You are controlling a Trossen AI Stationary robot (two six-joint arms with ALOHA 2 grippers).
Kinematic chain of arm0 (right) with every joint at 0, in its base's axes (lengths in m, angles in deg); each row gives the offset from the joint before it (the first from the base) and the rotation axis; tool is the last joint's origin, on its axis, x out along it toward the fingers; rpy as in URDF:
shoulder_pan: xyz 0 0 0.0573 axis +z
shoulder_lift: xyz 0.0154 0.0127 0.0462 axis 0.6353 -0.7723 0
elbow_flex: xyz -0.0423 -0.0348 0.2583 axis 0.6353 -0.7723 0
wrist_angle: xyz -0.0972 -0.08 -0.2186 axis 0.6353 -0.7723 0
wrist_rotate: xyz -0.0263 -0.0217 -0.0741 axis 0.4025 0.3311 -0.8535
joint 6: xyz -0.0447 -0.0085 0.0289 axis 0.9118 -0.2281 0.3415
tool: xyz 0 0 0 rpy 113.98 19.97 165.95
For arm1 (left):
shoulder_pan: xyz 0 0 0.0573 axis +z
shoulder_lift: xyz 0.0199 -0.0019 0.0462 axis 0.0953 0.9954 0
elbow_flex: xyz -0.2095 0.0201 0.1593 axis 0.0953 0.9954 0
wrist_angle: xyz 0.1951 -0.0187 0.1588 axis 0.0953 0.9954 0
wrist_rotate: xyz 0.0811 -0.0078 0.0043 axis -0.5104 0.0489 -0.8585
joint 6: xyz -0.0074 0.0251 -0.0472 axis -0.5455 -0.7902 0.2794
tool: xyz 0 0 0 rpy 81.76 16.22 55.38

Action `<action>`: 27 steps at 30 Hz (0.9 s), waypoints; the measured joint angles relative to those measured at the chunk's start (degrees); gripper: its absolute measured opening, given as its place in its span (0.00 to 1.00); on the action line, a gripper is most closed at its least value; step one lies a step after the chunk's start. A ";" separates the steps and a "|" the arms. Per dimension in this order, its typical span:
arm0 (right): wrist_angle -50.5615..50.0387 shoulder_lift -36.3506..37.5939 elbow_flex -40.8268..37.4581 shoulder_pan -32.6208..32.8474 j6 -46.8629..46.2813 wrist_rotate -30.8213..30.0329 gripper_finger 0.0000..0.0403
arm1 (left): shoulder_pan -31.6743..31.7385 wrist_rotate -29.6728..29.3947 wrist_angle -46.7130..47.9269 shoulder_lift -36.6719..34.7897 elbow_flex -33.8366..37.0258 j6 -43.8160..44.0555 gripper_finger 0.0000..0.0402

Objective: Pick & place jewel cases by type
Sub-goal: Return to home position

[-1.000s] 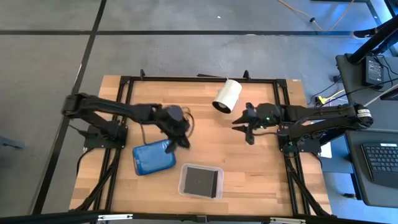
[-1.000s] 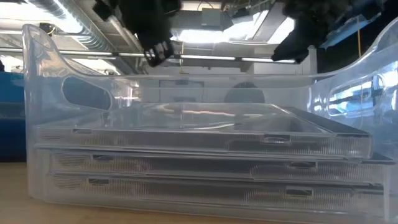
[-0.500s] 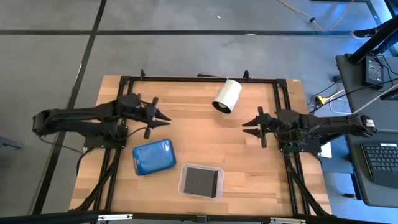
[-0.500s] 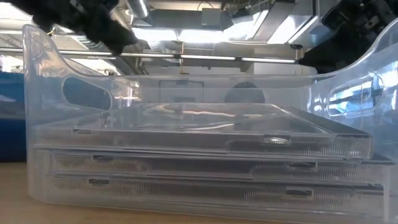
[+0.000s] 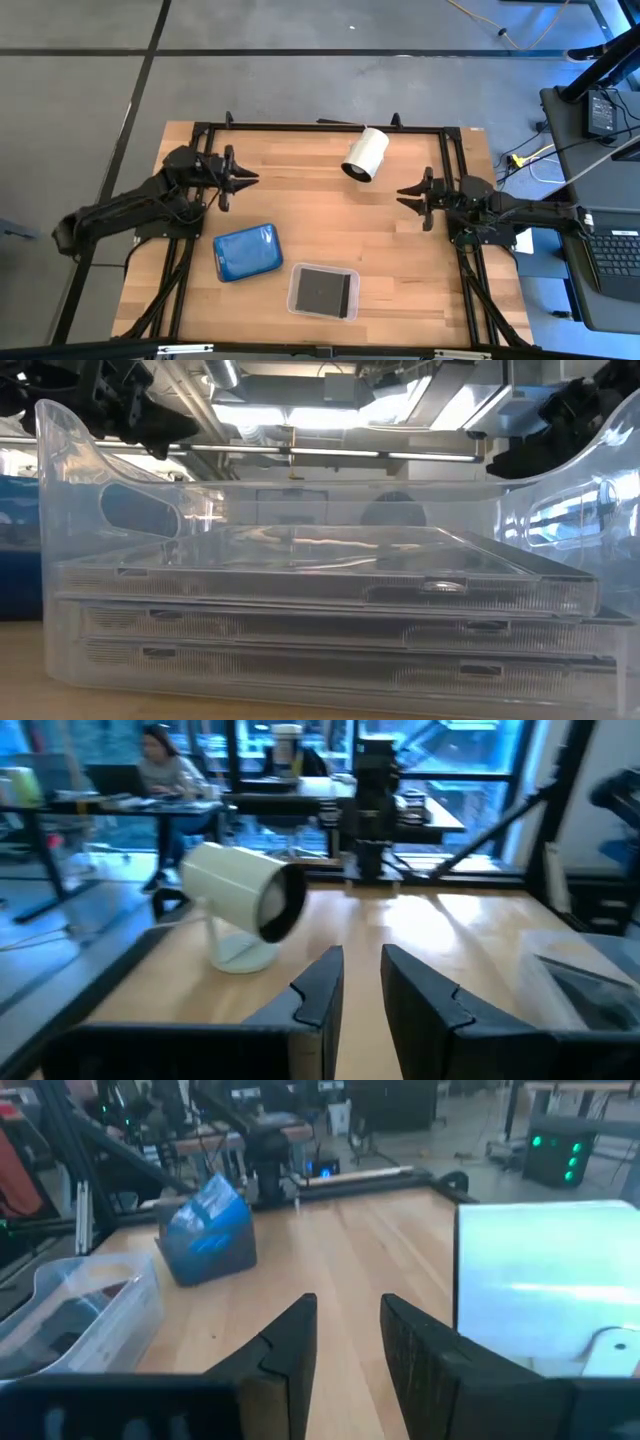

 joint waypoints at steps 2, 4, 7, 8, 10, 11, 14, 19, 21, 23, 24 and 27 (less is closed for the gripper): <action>-0.04 2.74 -1.15 -0.24 -0.08 0.03 0.29 | 2.10 0.08 0.24 -1.14 0.63 0.69 0.17; 0.04 5.15 -2.04 -0.61 -0.11 -0.14 0.29 | 4.09 0.45 0.18 -2.26 1.61 1.58 0.16; -0.16 8.55 -3.38 -1.00 -0.10 -1.30 0.29 | 6.49 2.16 -1.01 -4.24 4.00 3.18 0.17; -0.10 9.65 -3.79 -1.13 -0.06 -1.44 0.29 | 7.04 2.28 -2.83 -4.93 5.17 4.35 0.17; -0.36 11.97 -4.38 -1.25 -0.03 -1.45 0.29 | 8.17 2.17 -5.85 -6.37 7.43 6.37 0.17; -0.53 13.02 -4.54 -1.25 -0.03 -1.46 0.29 | 8.72 2.13 -6.83 -7.15 8.31 7.09 0.17; -0.40 13.13 -4.69 -1.25 -1.33 -2.18 0.29 | 10.08 2.06 -10.01 -9.23 10.99 10.02 0.17; -0.03 13.16 -4.66 -1.25 -2.67 -7.17 0.29 | 11.66 1.58 -10.66 -12.24 13.45 12.48 0.17; 0.19 13.14 -4.66 -1.25 -1.02 -8.29 0.29 | 12.23 1.17 -10.32 -13.63 14.45 14.04 0.17; 0.35 13.14 -4.66 -1.25 -0.13 -9.65 0.29 | 12.60 0.77 -10.18 -14.79 14.44 14.14 0.17; 0.48 13.14 -4.66 -1.25 -0.06 -10.14 0.29 | 12.61 0.50 -10.41 -15.20 14.44 14.14 0.17; 0.56 13.14 -4.66 -1.25 -0.08 -10.24 0.29 | 12.53 0.01 -10.93 -16.73 14.44 12.57 0.17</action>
